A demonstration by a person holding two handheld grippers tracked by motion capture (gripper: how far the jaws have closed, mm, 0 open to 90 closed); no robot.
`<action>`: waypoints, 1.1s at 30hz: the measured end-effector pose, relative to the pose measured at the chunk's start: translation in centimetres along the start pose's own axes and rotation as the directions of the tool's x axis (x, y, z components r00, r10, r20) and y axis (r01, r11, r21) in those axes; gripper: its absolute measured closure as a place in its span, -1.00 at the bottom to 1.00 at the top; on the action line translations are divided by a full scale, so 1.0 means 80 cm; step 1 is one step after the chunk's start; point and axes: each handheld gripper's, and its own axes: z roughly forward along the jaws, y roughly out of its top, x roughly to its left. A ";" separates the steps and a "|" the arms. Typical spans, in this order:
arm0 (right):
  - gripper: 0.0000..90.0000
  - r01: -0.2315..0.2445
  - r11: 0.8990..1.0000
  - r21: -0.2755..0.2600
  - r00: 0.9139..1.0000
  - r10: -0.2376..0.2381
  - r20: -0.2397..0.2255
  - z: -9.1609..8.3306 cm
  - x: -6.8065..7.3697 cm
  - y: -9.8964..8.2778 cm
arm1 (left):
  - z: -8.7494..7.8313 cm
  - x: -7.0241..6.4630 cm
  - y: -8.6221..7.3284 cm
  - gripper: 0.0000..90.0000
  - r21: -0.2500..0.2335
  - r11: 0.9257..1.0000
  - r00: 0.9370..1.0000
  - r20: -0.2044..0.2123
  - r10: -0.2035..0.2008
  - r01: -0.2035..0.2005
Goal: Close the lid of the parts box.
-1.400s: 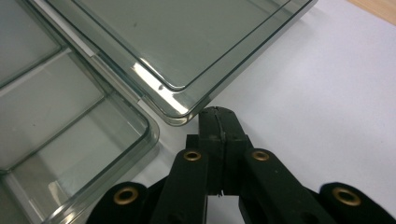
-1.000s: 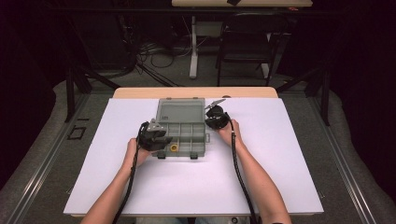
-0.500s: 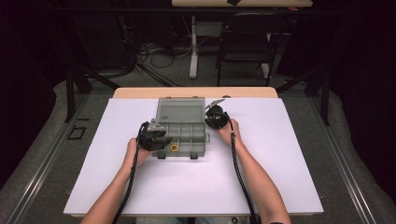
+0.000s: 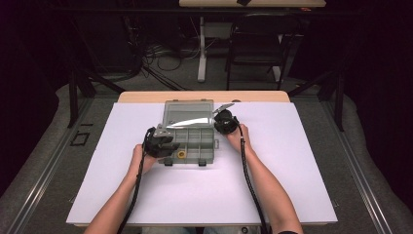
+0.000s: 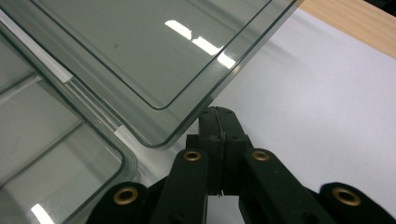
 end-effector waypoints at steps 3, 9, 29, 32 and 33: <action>1.00 -0.018 1.000 -0.001 1.000 0.018 -0.007 0.001 0.000 0.000 | 0.000 0.000 0.000 0.29 0.000 1.000 1.000 0.000 -0.001 0.001; 1.00 -0.014 1.000 -0.007 1.000 0.014 -0.008 -0.001 -0.003 0.005 | 0.000 0.000 0.000 0.29 -0.001 1.000 1.000 -0.001 -0.001 0.001; 1.00 -0.025 0.999 -0.048 1.000 0.026 0.010 -0.005 -0.002 0.010 | 0.000 0.000 0.000 0.28 0.000 1.000 1.000 -0.002 -0.002 0.002; 1.00 -0.019 0.998 -0.054 1.000 0.019 0.012 -0.005 -0.003 0.010 | 0.000 0.000 0.000 0.28 -0.001 1.000 1.000 -0.002 -0.002 0.002; 1.00 -0.012 0.998 -0.059 1.000 0.013 0.013 -0.005 -0.003 0.010 | 0.000 0.000 0.000 0.28 -0.001 1.000 1.000 -0.001 -0.001 0.001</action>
